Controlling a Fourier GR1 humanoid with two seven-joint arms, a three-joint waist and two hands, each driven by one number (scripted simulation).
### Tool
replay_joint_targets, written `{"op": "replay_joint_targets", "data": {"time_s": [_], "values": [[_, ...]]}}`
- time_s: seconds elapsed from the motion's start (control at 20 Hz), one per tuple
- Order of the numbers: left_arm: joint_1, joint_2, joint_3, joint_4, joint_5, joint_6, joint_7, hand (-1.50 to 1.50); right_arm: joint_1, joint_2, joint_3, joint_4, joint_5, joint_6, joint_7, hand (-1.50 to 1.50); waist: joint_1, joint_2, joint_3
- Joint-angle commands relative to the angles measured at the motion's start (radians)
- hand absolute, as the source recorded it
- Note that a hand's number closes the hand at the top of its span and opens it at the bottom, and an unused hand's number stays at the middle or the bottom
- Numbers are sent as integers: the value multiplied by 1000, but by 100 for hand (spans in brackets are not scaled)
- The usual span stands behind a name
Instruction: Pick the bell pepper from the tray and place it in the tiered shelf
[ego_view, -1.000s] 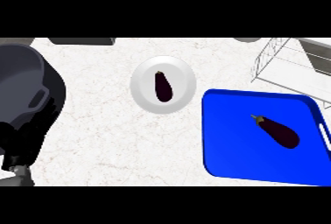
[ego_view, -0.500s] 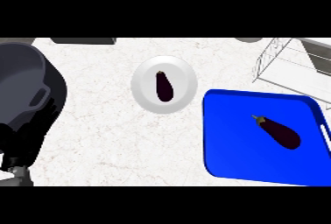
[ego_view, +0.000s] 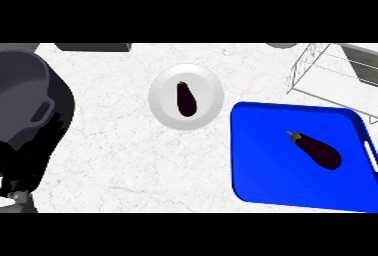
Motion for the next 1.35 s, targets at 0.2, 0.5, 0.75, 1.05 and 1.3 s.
{"op": "replay_joint_targets", "data": {"time_s": [0.2, 0.5, 0.75, 1.05, 1.3], "values": [[-6, 24, 32, 36, 12, -20, -26, 0, -14, -63, -138, 18, -168, 90, -13, -150, -11, -3, -1], [10, 12, 42, 33, 13, -5, -28, 0, 31, -228, -225, -47, -280, 251, 25, -150, -36, -12, -1], [61, 17, 36, -5, 13, -25, -31, 0, 114, -447, -303, -9, -318, 332, 58, -150, -38, -12, 0], [71, -23, 32, 13, -17, 24, -71, 0, 325, -659, -399, 101, -366, 551, -27, -150, -65, -13, 2], [17, 4, 54, 23, 18, 1, -19, 0, 456, -801, -494, 239, -394, 626, -145, -150, -70, -10, 5]]}}
